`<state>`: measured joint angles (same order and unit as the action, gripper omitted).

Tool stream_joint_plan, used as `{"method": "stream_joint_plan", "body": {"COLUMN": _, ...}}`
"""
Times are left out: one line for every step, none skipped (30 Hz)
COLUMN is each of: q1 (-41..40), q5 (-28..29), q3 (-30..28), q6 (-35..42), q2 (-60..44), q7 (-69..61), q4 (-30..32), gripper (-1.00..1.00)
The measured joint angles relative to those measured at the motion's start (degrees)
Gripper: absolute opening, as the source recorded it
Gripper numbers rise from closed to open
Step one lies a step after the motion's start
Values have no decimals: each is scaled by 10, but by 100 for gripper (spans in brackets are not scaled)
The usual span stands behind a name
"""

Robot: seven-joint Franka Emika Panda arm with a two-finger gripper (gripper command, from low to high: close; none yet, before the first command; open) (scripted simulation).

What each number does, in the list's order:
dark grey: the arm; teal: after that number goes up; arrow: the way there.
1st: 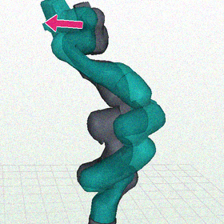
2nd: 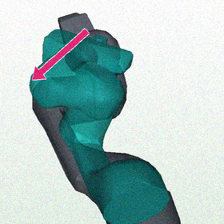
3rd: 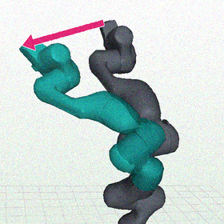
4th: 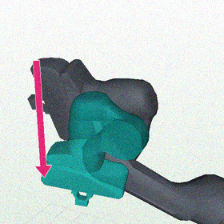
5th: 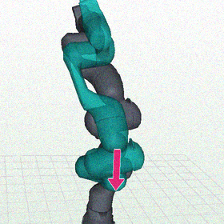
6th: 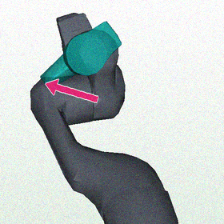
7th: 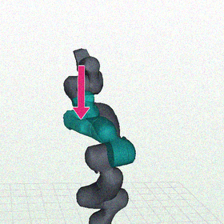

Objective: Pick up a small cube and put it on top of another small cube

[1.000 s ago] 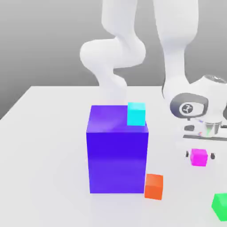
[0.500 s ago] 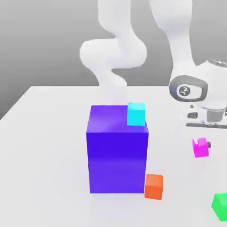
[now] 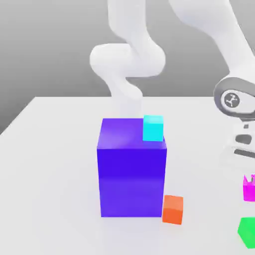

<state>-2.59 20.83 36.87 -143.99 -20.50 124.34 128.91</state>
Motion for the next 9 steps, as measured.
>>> {"method": "stream_joint_plan", "body": {"q1": 9, "q5": 15, "q3": -14, "q6": -9, "q2": -18, "q7": 11, "q4": -7, "gripper": -100}}
{"method": "stream_joint_plan", "body": {"q1": 20, "q5": 32, "q3": -29, "q6": -21, "q2": -38, "q7": 23, "q4": -13, "gripper": -100}}
{"method": "stream_joint_plan", "body": {"q1": 33, "q5": 51, "q3": -46, "q6": -35, "q2": -59, "q7": 36, "q4": -17, "gripper": -100}}
{"method": "stream_joint_plan", "body": {"q1": 41, "q5": 64, "q3": -57, "q6": -45, "q2": -72, "q7": 45, "q4": -19, "gripper": 100}}
{"method": "stream_joint_plan", "body": {"q1": 41, "q5": 64, "q3": -57, "q6": -45, "q2": -72, "q7": 45, "q4": -19, "gripper": 100}}
{"method": "stream_joint_plan", "body": {"q1": 41, "q5": 64, "q3": -57, "q6": -45, "q2": -72, "q7": 45, "q4": -19, "gripper": 100}}
{"method": "stream_joint_plan", "body": {"q1": 41, "q5": 64, "q3": -57, "q6": -45, "q2": -72, "q7": 45, "q4": -19, "gripper": 100}}
{"method": "stream_joint_plan", "body": {"q1": 41, "q5": 64, "q3": -57, "q6": -45, "q2": -72, "q7": 45, "q4": -19, "gripper": 100}}
{"method": "stream_joint_plan", "body": {"q1": 41, "q5": 64, "q3": -57, "q6": -45, "q2": -72, "q7": 45, "q4": -19, "gripper": 100}}
